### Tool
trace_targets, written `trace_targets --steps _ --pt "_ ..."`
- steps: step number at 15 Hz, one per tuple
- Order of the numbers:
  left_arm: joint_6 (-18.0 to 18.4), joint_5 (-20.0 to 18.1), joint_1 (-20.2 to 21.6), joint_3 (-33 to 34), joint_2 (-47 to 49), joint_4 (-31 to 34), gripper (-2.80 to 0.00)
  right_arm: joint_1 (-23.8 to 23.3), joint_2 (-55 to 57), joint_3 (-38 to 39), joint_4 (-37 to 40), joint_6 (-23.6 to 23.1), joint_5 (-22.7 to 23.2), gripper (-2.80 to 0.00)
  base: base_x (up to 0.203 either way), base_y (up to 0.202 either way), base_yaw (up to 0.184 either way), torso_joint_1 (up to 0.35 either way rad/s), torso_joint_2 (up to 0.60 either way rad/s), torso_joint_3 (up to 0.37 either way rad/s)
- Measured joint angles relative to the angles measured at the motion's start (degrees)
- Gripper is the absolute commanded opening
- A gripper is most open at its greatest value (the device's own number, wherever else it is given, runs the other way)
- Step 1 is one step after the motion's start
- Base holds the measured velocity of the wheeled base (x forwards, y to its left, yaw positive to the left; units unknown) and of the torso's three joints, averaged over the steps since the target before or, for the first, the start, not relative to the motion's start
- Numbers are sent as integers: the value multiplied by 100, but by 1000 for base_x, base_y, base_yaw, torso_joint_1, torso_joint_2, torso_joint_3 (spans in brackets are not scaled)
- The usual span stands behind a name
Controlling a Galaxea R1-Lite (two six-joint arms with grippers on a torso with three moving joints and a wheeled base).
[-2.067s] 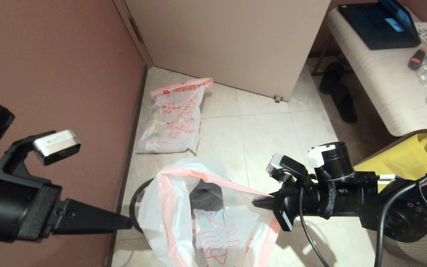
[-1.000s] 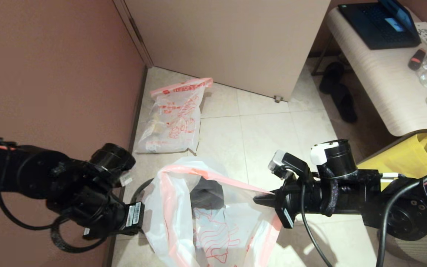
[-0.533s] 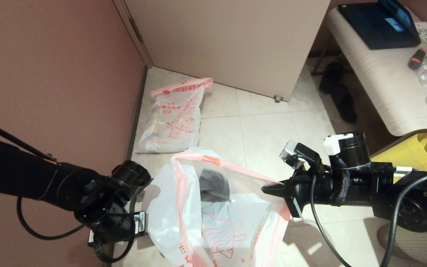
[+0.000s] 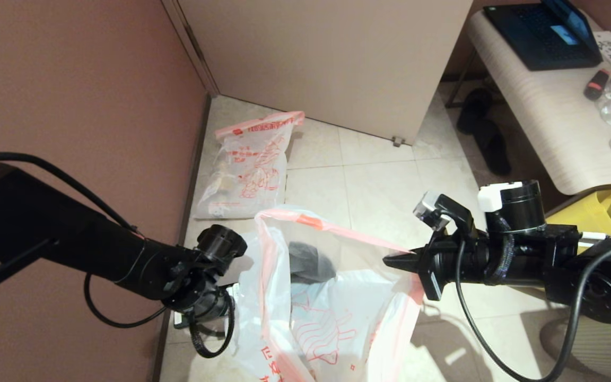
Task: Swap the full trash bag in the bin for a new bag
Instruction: Put the new garbage bag on the trash can
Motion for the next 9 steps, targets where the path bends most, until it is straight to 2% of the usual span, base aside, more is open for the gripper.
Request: trace_targets --steps 5,9 --pt "142 -14 -627 -510 380 -669 -280 -96 -30 6 4 0 117 -280 0 0 0 0 0 0" --pt "418 -13 -689 -1163 1149 -653 -280 -149 -24 3 5 0 137 -280 0 0 0 0 0 0"
